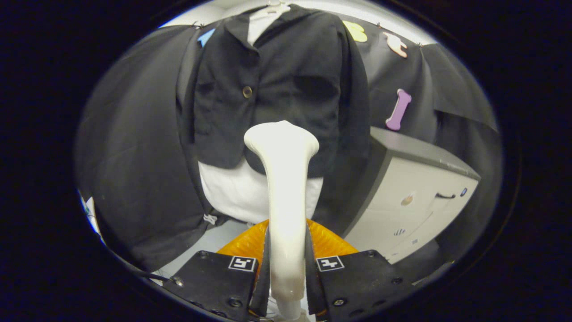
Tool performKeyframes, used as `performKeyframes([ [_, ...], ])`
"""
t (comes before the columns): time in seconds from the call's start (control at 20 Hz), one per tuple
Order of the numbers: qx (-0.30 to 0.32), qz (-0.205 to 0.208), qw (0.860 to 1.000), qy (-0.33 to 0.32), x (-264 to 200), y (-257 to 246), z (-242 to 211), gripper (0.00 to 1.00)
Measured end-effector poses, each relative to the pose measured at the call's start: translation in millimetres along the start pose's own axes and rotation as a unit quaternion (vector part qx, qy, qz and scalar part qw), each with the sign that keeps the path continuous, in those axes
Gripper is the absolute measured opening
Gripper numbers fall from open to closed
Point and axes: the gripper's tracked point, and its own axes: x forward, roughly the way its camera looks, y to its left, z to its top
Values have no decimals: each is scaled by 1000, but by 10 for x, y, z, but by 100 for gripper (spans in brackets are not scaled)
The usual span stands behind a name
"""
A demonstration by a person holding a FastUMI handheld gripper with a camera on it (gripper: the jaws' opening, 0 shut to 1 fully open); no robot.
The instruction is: Iron the clothes twice with a garment steamer, once on the left side and once on the right side.
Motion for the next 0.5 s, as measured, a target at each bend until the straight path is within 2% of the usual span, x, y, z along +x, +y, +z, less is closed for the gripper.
performKeyframes([
  [0.2,0,17,993,-117,-307,201,1056,36],
  [0.5,-7,54,962,-267,-633,535,2502,36],
])
